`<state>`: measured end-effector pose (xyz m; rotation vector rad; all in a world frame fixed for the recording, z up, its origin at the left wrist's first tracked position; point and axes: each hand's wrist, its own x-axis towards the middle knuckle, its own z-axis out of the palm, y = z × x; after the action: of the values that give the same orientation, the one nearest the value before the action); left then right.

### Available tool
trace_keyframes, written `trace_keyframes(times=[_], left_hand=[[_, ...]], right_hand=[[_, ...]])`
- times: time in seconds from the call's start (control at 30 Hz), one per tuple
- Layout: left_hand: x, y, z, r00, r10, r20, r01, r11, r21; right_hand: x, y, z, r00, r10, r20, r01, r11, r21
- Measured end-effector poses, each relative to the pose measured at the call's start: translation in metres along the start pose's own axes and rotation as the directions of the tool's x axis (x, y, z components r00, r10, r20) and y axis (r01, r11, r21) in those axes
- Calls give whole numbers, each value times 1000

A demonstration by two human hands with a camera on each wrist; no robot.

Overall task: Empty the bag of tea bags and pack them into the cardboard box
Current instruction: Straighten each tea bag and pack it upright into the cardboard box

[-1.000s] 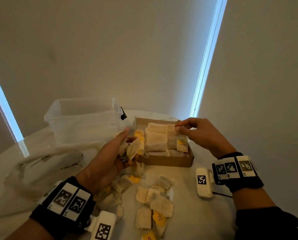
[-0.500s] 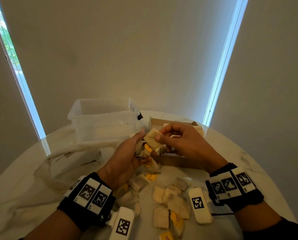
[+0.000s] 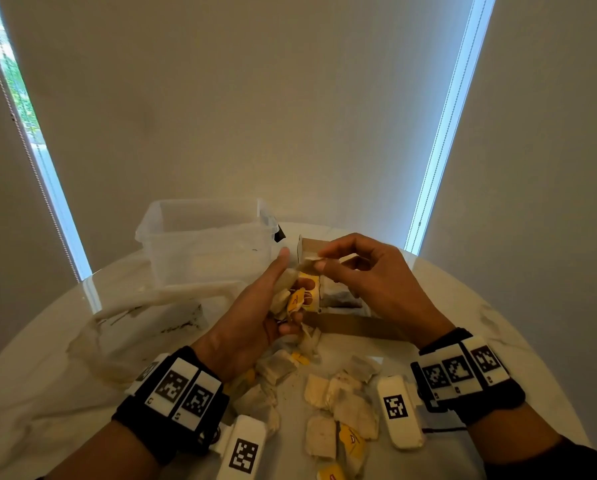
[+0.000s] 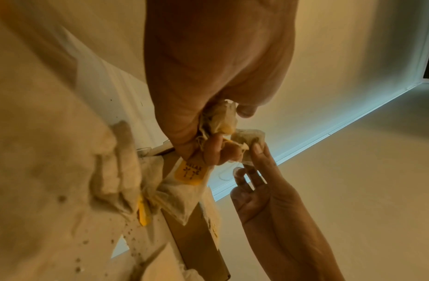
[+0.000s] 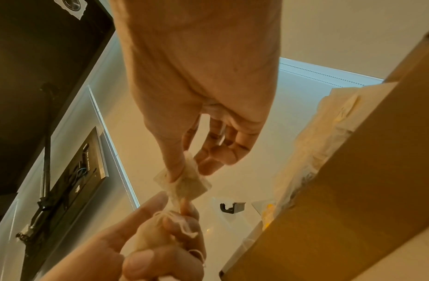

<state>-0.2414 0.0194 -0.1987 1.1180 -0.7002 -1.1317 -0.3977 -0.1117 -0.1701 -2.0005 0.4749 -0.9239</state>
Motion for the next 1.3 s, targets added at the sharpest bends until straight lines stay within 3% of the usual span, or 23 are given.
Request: trace_keyframes(times=[0.1,0.23,0.3,0.4,0.43,0.53,0.77,0.93,1.03,1.3], left_hand=[[1,1,0,998,51,-27,-51,999,4],[3,0,-2,992,85,-89,-85,996,11],[3,0,-3,992,89,-85,-89,996,6],[4,-1,-3,994,94,-63,-91,995,39],[5,-1,-3,994,93,-61,-90,995,48],[5,-3,-3,993,88,-74,-82,994,69],[7,0,-6,989,71,-133,-70,997,13],[7,0,-6,988,49,-148,-44,998,39],[7,1,-6,984,41,-171,-35,999,39],[5,-3,-7,985,-53,-166,65,996,64]], right_hand=[[-2,0,0,991,-15,131,22,999,-46],[-4,-1,-5,979,28,200,-22,999,-31],[-2,-2,-8,976,83,202,-100,992,76],[0,-3,-4,953,219,212,-277,911,306],[-1,-4,-1,946,246,213,-304,902,308],[-1,-3,5,960,210,185,-242,955,173],[14,9,-15,981,186,-51,-186,982,-4],[19,19,-11,973,229,4,-228,970,-90],[24,19,-5,968,247,48,-230,946,-228],[42,11,14,891,344,295,-127,814,-567]])
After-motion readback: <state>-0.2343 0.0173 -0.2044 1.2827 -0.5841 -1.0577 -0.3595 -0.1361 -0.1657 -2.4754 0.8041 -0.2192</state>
